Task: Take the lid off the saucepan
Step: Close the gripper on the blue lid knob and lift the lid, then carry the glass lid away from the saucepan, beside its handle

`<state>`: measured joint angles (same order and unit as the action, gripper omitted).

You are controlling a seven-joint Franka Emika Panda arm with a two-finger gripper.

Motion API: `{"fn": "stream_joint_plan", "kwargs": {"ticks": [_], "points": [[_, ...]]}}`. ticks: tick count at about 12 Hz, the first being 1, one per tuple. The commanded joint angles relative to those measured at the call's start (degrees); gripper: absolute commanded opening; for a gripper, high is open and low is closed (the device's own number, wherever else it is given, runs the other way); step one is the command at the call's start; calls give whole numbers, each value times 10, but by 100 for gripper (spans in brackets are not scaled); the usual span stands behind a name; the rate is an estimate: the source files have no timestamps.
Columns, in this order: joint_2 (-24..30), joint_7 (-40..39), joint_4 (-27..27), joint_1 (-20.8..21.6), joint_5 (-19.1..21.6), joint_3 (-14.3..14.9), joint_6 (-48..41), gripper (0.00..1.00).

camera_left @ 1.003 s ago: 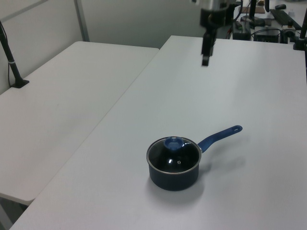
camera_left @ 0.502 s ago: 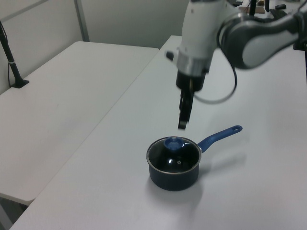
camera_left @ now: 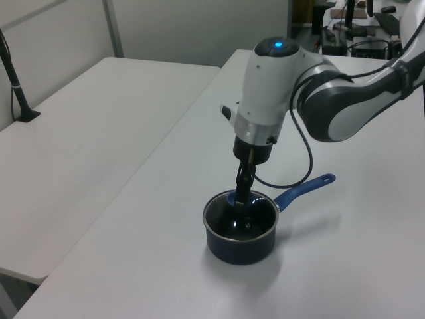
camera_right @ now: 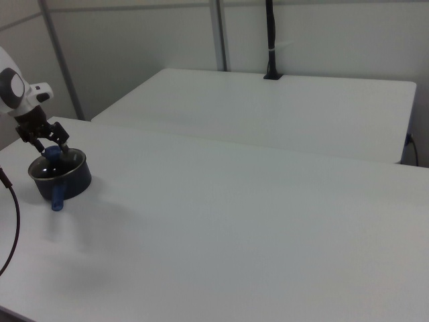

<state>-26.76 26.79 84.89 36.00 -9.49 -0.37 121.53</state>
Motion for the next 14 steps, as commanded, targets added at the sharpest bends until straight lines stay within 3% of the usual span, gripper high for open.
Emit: {"fn": "stream_joint_plan", "kwargs": {"ticks": [1,5,9,11,14], "points": [[-13,25,-11,6,-7,5,9,89],[-8,26,-11,11,-2,5,8,52],[35,25,-8,-13,5,5,-1,49],[63,20,12,-54,6,5,-27,49],[124,-8,109,-152,10,-2,-29,48]]}}
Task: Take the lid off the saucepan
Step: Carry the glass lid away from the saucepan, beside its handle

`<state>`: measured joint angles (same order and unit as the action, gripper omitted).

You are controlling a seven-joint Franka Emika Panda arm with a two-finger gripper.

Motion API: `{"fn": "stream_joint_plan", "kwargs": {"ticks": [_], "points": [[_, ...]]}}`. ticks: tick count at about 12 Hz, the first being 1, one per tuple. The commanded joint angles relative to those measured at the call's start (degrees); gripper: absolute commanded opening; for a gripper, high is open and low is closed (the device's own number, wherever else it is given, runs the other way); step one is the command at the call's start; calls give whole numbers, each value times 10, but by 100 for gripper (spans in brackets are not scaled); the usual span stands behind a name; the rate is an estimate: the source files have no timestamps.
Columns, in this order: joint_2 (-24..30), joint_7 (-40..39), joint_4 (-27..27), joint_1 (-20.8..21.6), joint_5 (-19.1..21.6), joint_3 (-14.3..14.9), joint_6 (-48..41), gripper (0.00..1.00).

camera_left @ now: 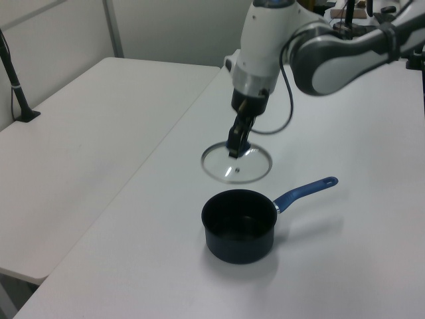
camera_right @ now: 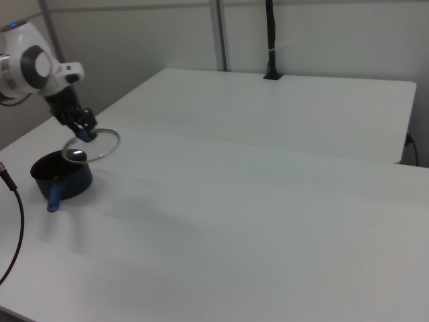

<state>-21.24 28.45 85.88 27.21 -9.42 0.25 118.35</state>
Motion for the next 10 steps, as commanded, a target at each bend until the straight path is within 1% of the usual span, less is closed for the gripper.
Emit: {"fn": "stream_joint_plan", "kwargs": {"ticks": [1,3,4,5,7,8,10], "points": [[100,-46,142,-90,21,-8,4,48],[170,-122,244,-145,30,-9,12,48],[194,-155,289,-166,29,-9,21,48],[203,-184,321,-187,29,-9,32,48],[196,-226,367,-214,27,-8,63,48],[185,-229,379,-224,26,-8,91,48],[162,-229,381,-234,19,-8,105,48]]}}
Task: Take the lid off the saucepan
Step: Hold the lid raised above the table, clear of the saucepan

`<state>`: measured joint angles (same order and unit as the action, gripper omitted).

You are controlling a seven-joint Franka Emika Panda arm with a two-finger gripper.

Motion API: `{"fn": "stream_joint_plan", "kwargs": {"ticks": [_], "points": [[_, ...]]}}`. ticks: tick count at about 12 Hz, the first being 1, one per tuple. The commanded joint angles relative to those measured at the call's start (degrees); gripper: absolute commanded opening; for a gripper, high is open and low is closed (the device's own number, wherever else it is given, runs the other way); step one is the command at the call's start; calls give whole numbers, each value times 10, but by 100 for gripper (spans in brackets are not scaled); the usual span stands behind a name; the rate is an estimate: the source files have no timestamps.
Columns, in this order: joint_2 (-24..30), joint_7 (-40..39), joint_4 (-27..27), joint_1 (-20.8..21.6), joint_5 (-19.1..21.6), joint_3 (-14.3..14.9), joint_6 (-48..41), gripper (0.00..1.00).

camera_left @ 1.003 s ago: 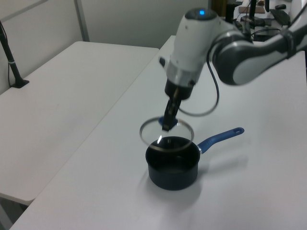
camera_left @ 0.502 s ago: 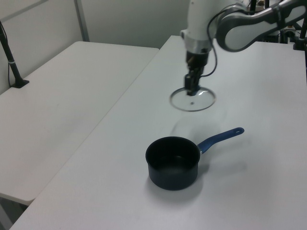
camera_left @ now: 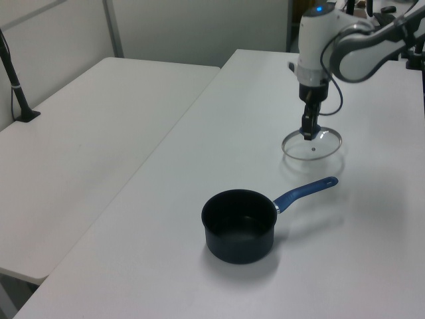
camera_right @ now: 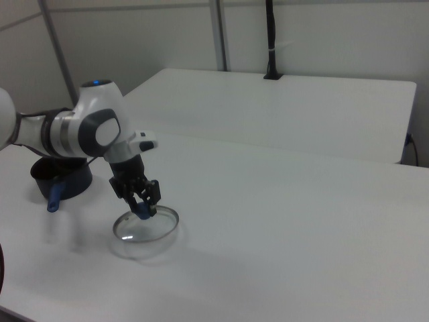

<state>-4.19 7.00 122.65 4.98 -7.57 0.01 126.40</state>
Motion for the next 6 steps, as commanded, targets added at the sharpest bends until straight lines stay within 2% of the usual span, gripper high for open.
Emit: {"fn": "stream_joint_plan", "kwargs": {"ticks": [1,2,3,4,6], "points": [[-19,-15,14,-12,0,-5,33,50],[-26,-15,12,-12,-3,-5,31,67],[-25,-13,10,-13,-3,-4,27,100],[-21,-13,-2,-15,-4,-4,16,100],[-16,-6,-77,-15,-2,-4,-80,100]]}}
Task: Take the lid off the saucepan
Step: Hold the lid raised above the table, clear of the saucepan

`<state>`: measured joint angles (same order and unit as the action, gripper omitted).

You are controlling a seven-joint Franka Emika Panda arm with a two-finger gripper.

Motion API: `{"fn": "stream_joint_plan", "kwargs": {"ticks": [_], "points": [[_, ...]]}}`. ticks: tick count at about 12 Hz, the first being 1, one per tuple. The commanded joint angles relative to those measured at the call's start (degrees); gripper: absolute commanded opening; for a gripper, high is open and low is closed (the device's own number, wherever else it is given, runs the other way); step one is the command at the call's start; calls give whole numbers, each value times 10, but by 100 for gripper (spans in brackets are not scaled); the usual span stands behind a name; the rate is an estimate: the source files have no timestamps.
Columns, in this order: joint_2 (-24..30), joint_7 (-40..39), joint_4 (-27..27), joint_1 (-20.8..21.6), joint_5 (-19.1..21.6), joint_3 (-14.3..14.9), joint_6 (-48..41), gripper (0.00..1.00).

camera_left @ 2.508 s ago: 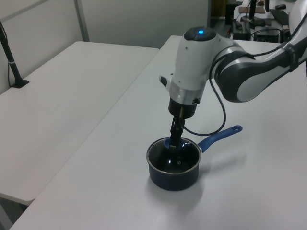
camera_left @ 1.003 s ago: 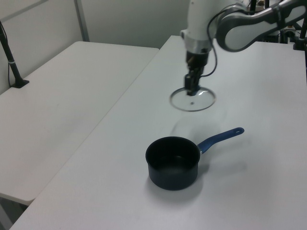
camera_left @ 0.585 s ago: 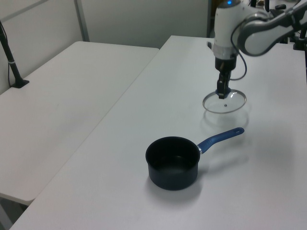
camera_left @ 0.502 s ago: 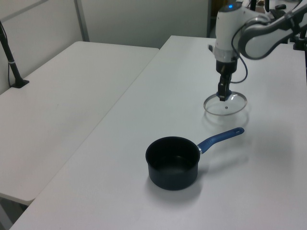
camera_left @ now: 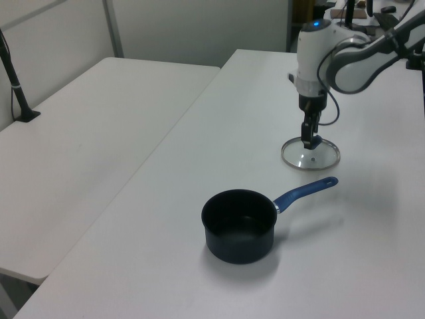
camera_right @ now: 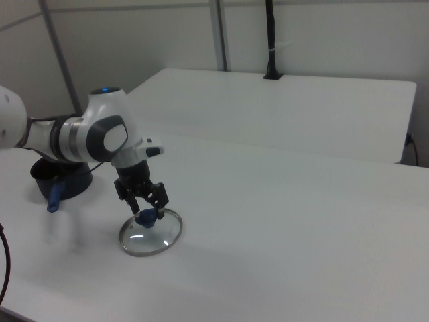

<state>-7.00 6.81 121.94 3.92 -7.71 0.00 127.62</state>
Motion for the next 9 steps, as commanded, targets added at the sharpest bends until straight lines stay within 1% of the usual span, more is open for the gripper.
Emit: {"fn": "stream_joint_plan", "kwargs": {"ticks": [1,3,4,5,7,9], "points": [[15,-3,-119,-1,-1,-4,-151,100],[15,0,-213,2,13,-4,-240,100],[24,-1,-243,3,23,-4,-274,100],[39,0,-253,9,36,-4,-290,100],[71,0,-254,28,37,-3,-312,100],[75,2,-262,27,37,-5,-337,100]]}}
